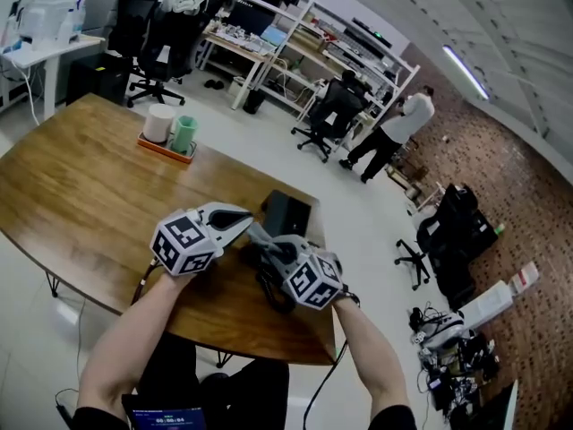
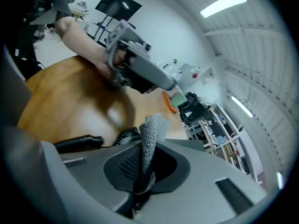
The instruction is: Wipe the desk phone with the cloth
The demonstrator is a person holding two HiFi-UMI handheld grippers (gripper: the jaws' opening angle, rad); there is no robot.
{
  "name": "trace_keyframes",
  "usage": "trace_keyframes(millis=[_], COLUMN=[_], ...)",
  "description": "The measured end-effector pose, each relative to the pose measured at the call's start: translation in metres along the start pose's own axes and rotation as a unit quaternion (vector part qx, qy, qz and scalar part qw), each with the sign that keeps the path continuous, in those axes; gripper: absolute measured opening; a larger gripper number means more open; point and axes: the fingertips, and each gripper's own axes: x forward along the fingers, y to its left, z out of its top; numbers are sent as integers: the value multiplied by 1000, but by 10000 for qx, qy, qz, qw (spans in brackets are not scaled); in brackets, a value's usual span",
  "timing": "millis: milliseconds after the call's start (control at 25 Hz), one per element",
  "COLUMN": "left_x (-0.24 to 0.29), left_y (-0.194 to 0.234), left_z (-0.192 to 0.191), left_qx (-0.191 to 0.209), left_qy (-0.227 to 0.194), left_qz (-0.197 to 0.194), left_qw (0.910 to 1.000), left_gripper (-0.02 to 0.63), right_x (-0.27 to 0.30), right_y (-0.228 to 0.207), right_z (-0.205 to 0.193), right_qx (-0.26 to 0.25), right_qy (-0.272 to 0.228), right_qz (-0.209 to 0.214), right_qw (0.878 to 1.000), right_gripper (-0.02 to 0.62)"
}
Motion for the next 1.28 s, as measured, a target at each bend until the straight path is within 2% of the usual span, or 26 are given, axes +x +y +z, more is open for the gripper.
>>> trace_keyframes(millis=[80,120,160,240,360,400,480,600,760,1000,1160,1200,1280], left_x=[-1,-1,-2,-4,-4,-4,-3,-2,-2,-2,-3,-3,-4], left_y=[0,-1,-1,1,5,5,3,-2,-3,0,1,1,0], left_z=[-1,-1,-1,-3,-7,-8,-8,-6,-1,-3,-7,-8,-9], left_qx=[0,2,4,3,-16,-22,-33,-33,25,20,3,7,13], left_qy=[2,5,10,14,-8,-9,4,24,47,77,85,93,105], left_qz=[-6,-10,-11,-5,2,0,-1,0,-13,-22,-28,-41,-60], left_qw=[10000,10000,10000,10000,10000,10000,10000,10000,10000,10000,10000,9999,9999], left_gripper=[-8,-8,-8,-8,-8,-8,-8,-8,-8,-8,-8,-8,-8], right_x=[-11,-16,-18,-15,5,13,29,43,32,6,-11,-14,-14], right_y=[27,27,15,-35,-120,-138,-156,-147,-110,-4,40,35,-6], right_z=[7,10,13,16,3,-4,-19,-31,-21,7,12,11,5], right_qx=[-285,-303,-200,309,1286,1549,1830,1766,1329,346,-162,-116,252], right_qy=[-41,-95,-173,-346,-427,-378,-188,107,80,-177,-242,-279,-330], right_qz=[605,672,533,-198,-1442,-1695,-1897,-1764,-1419,-350,556,532,-58], right_qw=[9978,9972,9982,9987,9802,9725,9645,9683,9809,9986,9980,9981,9991], right_gripper=[25,25,25,25,25,25,25,25,25,25,25,25,25])
